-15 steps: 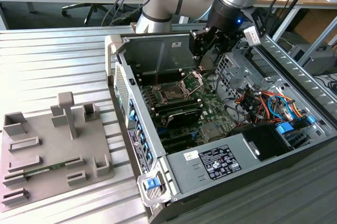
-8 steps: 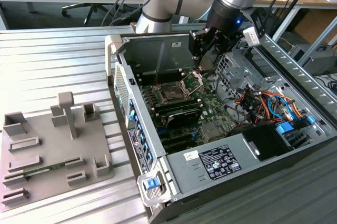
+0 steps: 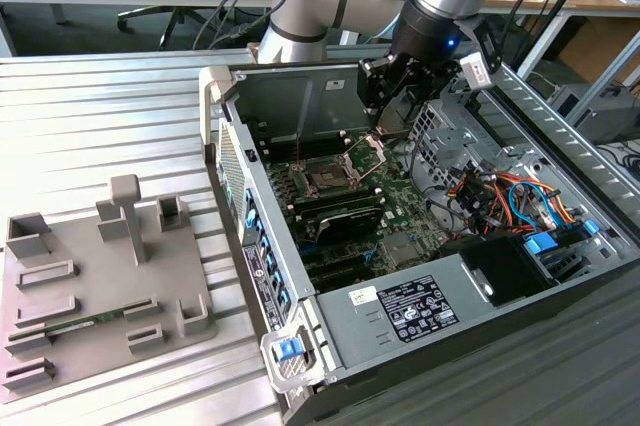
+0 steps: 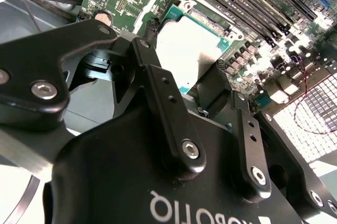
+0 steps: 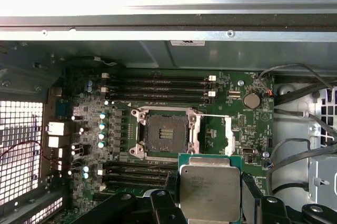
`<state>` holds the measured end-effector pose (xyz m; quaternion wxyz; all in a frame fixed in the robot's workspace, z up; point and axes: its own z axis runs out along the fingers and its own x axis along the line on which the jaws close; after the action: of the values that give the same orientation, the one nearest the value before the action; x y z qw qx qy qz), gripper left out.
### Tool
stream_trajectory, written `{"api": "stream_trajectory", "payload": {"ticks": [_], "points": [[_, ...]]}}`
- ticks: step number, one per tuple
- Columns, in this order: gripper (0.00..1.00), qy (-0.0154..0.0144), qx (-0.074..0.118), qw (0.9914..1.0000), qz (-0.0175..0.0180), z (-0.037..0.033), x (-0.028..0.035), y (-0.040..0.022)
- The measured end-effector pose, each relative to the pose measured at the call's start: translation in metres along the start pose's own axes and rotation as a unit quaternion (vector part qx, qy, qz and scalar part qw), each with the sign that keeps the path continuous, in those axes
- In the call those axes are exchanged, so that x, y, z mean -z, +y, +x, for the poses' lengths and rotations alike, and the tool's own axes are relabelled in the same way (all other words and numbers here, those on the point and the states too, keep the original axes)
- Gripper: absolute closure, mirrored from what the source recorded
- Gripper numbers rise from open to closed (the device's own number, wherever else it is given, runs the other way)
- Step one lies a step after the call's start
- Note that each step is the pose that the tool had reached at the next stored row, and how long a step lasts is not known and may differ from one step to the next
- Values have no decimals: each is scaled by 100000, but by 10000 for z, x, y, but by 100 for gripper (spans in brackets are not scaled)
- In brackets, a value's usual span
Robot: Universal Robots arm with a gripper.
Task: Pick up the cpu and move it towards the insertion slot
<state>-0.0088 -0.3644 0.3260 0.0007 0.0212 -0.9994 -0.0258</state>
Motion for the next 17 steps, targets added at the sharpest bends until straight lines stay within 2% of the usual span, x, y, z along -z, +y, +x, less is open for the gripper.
{"api": "stream_trajectory", "payload": {"ticks": [17], "points": [[45,1,0,100000,3,-1,-45,17]]}}
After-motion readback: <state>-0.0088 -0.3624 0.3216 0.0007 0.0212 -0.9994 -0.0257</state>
